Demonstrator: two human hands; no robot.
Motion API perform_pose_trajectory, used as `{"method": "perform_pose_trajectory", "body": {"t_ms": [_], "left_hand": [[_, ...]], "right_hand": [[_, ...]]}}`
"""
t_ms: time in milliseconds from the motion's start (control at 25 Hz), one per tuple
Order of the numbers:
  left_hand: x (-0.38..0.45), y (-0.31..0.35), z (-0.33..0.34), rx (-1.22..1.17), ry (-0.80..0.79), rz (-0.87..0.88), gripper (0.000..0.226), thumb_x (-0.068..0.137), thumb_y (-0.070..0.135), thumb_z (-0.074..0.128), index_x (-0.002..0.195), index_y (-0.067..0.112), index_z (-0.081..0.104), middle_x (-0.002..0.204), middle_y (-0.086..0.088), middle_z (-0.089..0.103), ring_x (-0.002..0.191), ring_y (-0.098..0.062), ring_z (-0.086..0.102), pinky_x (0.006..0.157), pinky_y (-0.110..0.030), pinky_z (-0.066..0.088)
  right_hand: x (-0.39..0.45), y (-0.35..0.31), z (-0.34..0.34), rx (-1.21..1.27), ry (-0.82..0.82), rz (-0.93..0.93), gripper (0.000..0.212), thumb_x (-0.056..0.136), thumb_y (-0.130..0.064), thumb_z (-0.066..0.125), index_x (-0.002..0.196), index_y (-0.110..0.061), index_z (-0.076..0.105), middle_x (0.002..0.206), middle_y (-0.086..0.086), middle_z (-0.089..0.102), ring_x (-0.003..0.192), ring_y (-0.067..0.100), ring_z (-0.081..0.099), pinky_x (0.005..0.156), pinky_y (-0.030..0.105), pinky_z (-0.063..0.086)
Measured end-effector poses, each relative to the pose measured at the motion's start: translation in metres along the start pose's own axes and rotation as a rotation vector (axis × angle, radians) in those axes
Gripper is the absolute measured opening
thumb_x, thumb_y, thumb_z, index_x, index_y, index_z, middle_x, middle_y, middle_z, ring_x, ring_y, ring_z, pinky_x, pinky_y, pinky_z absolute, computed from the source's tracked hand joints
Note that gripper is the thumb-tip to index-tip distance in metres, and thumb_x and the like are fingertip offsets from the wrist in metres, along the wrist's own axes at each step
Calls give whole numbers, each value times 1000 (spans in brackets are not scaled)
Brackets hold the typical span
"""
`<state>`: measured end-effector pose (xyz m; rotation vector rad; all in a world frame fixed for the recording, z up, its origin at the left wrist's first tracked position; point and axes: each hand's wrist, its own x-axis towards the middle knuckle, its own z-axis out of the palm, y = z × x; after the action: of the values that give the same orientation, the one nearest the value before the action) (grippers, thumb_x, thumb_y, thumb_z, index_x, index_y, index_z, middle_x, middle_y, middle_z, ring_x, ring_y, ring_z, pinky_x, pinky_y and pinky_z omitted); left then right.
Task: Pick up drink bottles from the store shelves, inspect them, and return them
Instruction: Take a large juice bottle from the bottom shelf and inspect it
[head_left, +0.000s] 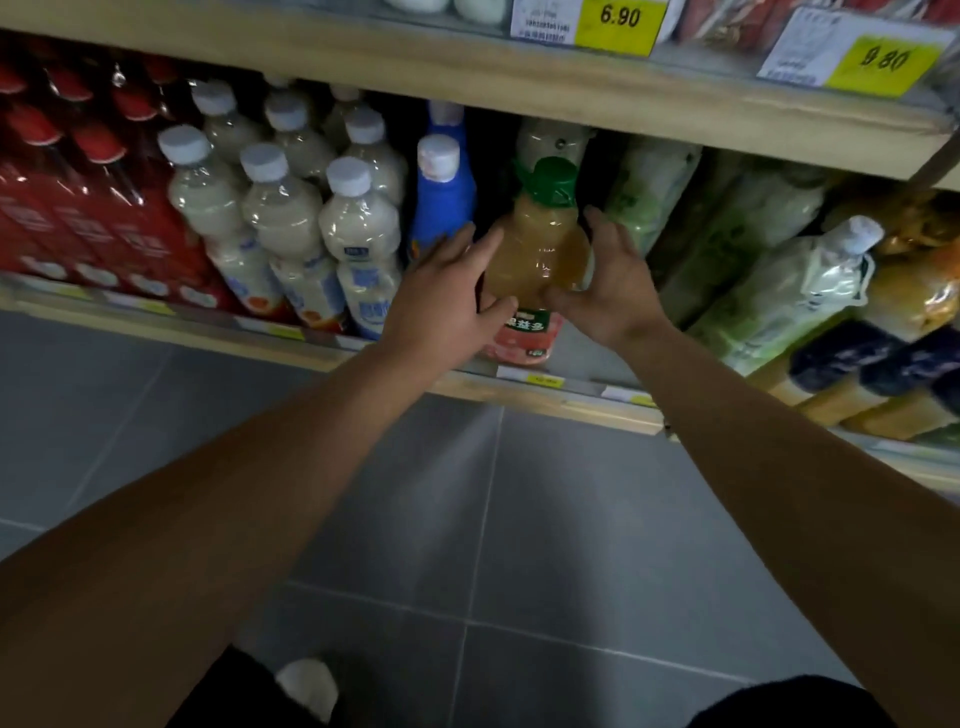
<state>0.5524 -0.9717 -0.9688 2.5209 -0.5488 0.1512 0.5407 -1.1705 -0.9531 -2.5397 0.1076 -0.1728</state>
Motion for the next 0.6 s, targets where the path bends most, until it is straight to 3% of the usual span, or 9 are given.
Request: {"method": "perform_pose_trajectory", "body": {"t_ms": [120,240,320,440,600], "left_hand": [[6,-12,11,-79,57,-32,78,84,49,63,152,18,40,155,-16,41,144,-30,38,116,-45,35],[8,-23,24,-203,120,-87,79,79,53,60,148,17,46,148,-10,50,136,-25,49,109,-43,43],[5,-26,31,-251,142,-77,75,80,45,69,146,16,48,144,-7,54,132,-22,52,107,-40,46],[7,-30,39,-271,156,-31,77,82,35,78,149,17,45,146,-4,54,133,-15,50,110,-30,42],[24,-17,63,-385,-30,-64,100,77,23,82,158,21,23,154,-1,43,134,-11,47,109,-19,36]], "right_hand": [[20,0,24,106,-12,15,124,63,-41,88,157,-12,12,157,12,29,144,26,29,117,29,25],[33,7,47,292,51,-3,140,45,-54,89,156,-25,9,154,7,34,140,21,39,116,39,36],[33,15,50,319,99,-29,138,43,-47,90,155,-26,13,149,5,39,135,18,44,112,38,40],[32,33,43,375,125,-22,127,48,-31,94,153,-27,22,143,-3,46,128,7,48,109,26,42],[28,54,28,387,102,-51,119,53,-26,94,152,-28,28,139,-8,52,125,2,50,106,22,44]]}}
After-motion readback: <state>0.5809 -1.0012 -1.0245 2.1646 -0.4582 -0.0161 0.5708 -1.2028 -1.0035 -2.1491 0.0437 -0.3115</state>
